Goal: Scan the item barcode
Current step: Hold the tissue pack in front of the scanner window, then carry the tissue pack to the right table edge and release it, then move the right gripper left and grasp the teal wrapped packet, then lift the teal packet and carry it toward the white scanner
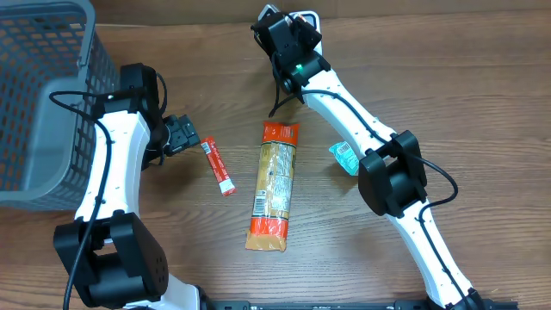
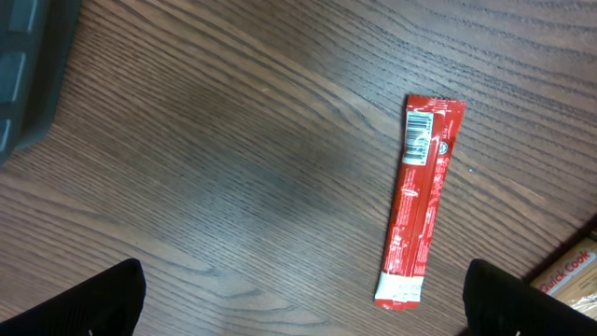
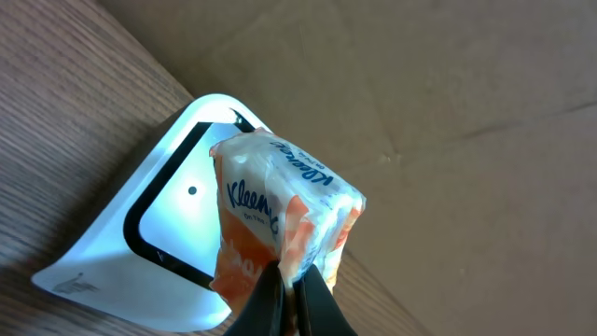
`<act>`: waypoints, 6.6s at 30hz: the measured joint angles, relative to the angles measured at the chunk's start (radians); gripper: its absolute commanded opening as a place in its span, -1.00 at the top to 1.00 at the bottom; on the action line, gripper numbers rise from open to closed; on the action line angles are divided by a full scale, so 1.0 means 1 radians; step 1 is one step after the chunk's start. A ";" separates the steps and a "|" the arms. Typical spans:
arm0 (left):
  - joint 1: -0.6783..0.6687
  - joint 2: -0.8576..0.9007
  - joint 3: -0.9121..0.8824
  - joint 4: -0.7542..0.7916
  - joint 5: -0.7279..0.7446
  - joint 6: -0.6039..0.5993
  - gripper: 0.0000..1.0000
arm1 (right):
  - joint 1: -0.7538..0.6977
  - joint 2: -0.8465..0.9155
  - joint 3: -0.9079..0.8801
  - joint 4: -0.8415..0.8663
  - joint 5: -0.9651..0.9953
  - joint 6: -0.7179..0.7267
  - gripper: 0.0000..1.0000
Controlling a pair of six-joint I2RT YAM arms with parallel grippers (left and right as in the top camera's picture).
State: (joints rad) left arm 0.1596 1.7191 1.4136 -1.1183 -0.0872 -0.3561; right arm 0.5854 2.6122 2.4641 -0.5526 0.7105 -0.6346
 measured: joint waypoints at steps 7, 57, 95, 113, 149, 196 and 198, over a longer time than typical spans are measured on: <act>0.000 0.000 0.000 0.000 0.000 0.000 -0.99 | -0.018 0.002 0.000 -0.033 -0.008 -0.043 0.92; 0.000 0.000 0.000 0.000 0.000 0.000 -1.00 | -0.803 -0.544 -0.760 -0.821 -0.614 0.957 -0.06; 0.000 0.000 0.000 0.000 0.000 0.000 -0.99 | -0.746 -0.951 -1.088 -0.679 -1.001 0.843 -1.00; 0.000 0.000 0.000 0.000 0.000 0.000 -1.00 | -0.715 -0.948 -1.280 -0.415 -1.418 0.687 -0.96; 0.000 0.000 0.000 0.000 0.000 0.000 -0.99 | -0.662 -0.884 -1.508 0.137 -1.582 0.845 -0.34; 0.000 0.000 0.000 0.000 0.000 0.000 -1.00 | -0.531 -0.874 -1.509 0.366 -1.340 1.139 0.93; 0.000 0.000 0.000 0.000 0.000 0.000 -0.99 | -0.512 -0.874 -1.508 0.331 -1.339 1.144 0.93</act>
State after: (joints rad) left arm 0.1596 1.7191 1.4136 -1.1183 -0.0872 -0.3561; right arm 0.0731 1.7386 0.9558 -0.2214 -0.6289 0.5098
